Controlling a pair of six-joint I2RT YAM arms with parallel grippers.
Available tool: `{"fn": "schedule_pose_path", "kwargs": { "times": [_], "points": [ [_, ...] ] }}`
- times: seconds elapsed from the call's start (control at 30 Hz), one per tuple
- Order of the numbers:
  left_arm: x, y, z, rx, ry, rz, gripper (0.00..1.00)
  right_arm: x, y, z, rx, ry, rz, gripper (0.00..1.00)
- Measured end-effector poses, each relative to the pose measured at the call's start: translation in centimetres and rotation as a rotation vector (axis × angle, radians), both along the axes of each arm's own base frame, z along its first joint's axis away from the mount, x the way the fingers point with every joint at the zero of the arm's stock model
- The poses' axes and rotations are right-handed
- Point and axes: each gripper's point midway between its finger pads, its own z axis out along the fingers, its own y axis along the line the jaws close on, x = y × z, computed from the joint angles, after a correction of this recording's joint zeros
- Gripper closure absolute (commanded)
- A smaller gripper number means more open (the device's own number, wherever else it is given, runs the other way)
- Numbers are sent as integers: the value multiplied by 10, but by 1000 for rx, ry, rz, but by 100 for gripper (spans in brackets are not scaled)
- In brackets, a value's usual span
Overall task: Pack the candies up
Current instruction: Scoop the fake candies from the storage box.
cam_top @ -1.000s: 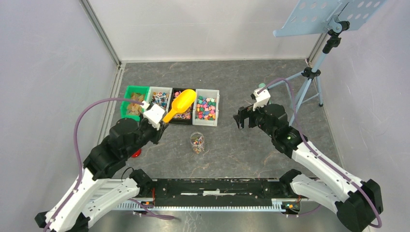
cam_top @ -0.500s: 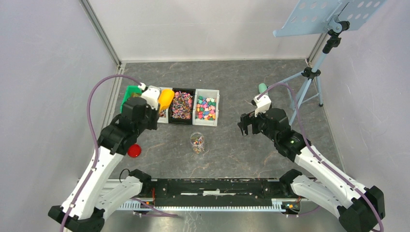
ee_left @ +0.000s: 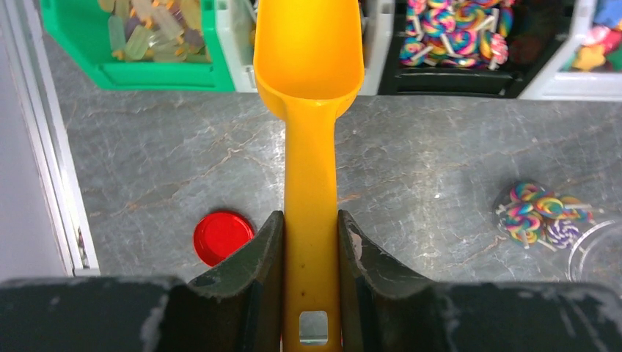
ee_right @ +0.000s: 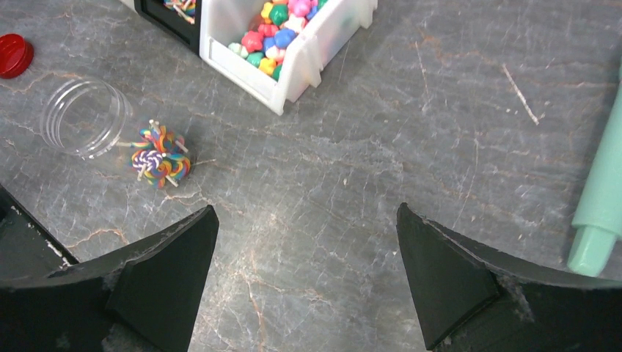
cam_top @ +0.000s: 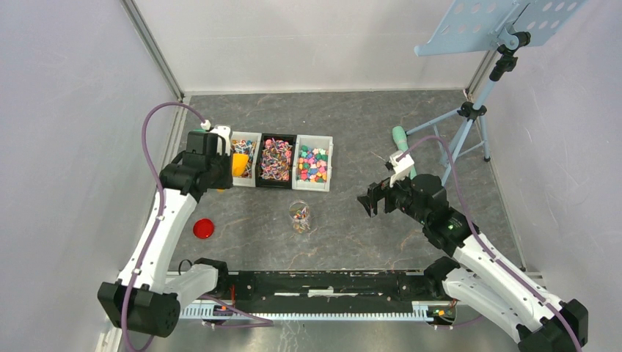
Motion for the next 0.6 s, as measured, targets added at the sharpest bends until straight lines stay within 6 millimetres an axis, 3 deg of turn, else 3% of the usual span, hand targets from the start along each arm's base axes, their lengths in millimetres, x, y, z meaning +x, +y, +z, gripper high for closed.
{"fn": "schedule_pose_path", "kwargs": {
  "times": [0.13, 0.4, 0.6],
  "points": [
    [5, 19, 2, 2, 18, 90, 98, -5, -2, -10, 2, 26, -4, 2],
    [20, 61, 39, -3, -49, 245, 98, -6, -4, -8, 22, 17, -19, 2],
    [28, 79, 31, 45, 33, 286, 98, -12, -5, -19, 31, 42, -17, 2]
  ]
}}
